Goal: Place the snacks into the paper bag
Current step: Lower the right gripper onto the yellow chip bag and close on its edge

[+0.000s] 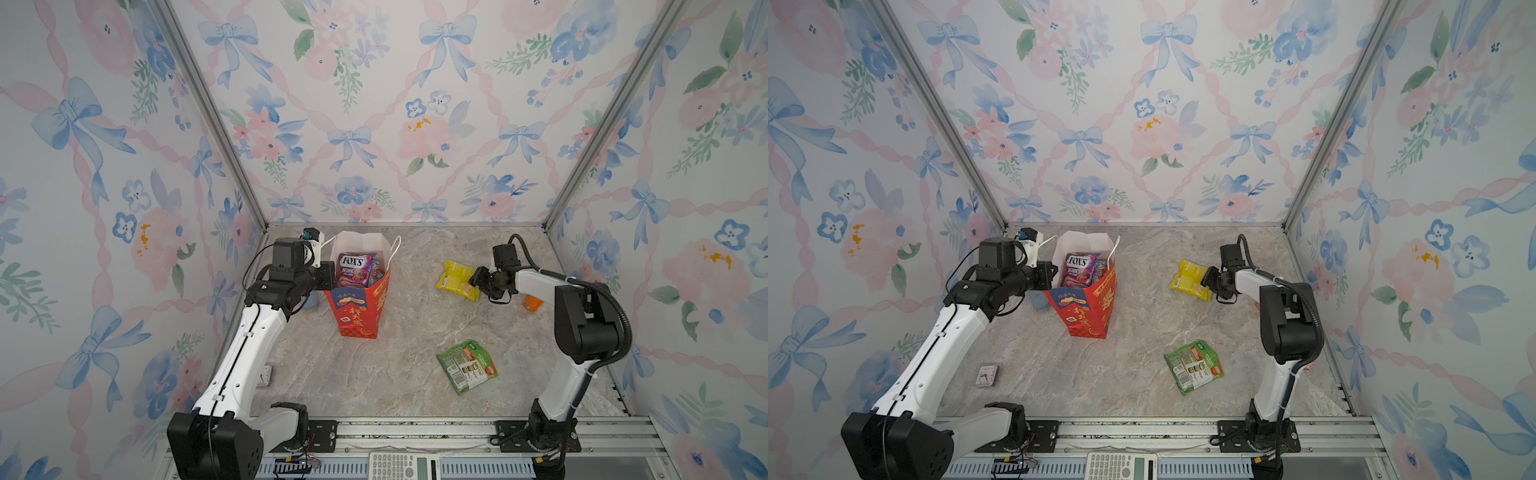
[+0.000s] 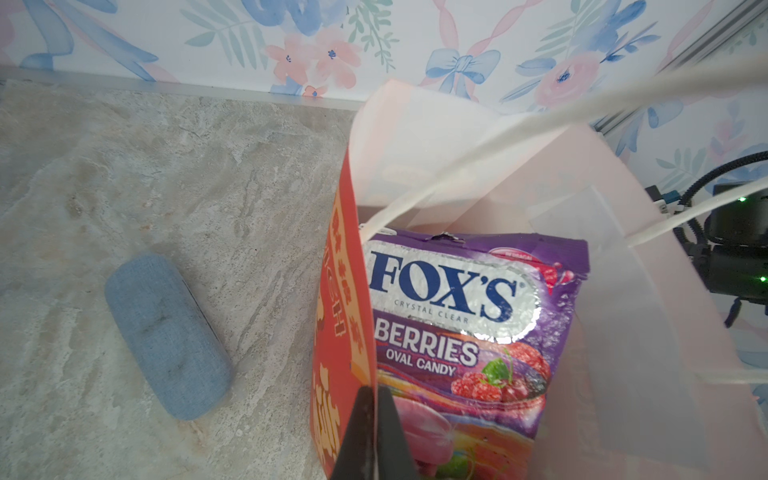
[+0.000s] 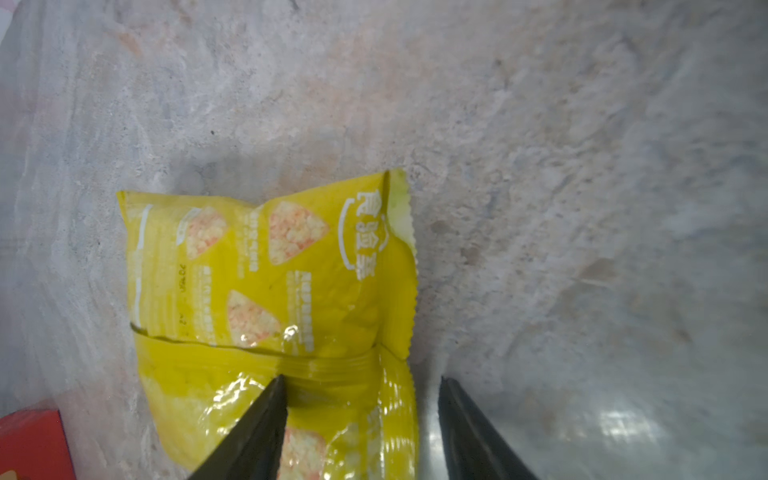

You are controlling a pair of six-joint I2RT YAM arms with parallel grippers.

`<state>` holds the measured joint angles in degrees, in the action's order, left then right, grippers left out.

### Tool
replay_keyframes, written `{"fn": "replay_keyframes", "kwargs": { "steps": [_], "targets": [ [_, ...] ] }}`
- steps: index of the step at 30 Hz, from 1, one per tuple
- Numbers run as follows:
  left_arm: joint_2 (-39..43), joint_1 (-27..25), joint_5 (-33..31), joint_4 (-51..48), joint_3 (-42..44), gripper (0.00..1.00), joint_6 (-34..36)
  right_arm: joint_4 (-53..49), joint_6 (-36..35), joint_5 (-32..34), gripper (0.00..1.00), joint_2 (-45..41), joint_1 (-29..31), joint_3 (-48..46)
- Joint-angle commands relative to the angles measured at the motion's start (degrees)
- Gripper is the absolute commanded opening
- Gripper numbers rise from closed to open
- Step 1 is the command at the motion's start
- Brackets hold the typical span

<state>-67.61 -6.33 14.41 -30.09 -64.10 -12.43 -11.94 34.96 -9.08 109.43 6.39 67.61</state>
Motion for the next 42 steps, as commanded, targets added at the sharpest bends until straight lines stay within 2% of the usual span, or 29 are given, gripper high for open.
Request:
{"fn": "replay_keyframes", "kwargs": {
  "steps": [1,7,13,20,22,23,25,26,28,31,35,42],
  "targets": [
    [-0.7,-0.2,0.4,1.2,-1.2,0.00,0.3,0.6,0.5,-0.2,0.47,1.6,0.1,0.6],
    [-0.9,-0.2,0.4,1.2,-1.3,0.00,0.3,0.5,0.0,0.3,0.18,0.9,0.6,0.8],
    [-0.9,-0.2,0.5,1.2,-1.5,0.00,0.3,-0.5,-1.0,1.5,0.00,-0.6,1.1,1.1],
    [-0.8,-0.2,0.6,1.2,-1.4,0.00,0.3,-1.3,-1.2,1.7,0.00,-4.1,1.9,0.9],
    [-0.7,-0.2,0.6,1.2,-1.3,0.00,0.3,-1.2,-0.3,1.4,0.05,-5.4,2.1,0.1],
    [-0.7,-0.2,0.5,1.2,-1.3,0.00,0.3,-0.7,0.4,1.3,0.12,-6.3,2.0,-0.6],
    [-0.5,-0.2,0.5,1.2,-1.3,0.00,0.3,0.2,2.2,1.2,0.20,-7.7,2.1,-1.9],
    [-0.5,-0.2,0.4,1.3,-1.3,0.00,0.3,0.3,2.9,1.2,0.26,-8.3,2.1,-2.8],
    [-0.5,-0.2,0.4,1.3,-1.3,0.00,0.3,0.3,3.9,1.1,0.45,-9.2,2.1,-3.8],
    [-0.4,-0.2,0.5,1.2,-1.3,0.00,0.4,2.2,5.5,1.0,0.58,-10.2,2.1,-6.5],
    [-0.4,-0.2,0.5,1.2,-1.3,0.00,0.4,6.0,7.1,-1.2,0.61,-9.1,1.6,-9.2],
    [-0.2,-0.2,0.7,1.2,-1.3,0.00,0.5,10.2,8.1,-3.0,0.59,-5.3,0.4,-9.7]
  ]
}}
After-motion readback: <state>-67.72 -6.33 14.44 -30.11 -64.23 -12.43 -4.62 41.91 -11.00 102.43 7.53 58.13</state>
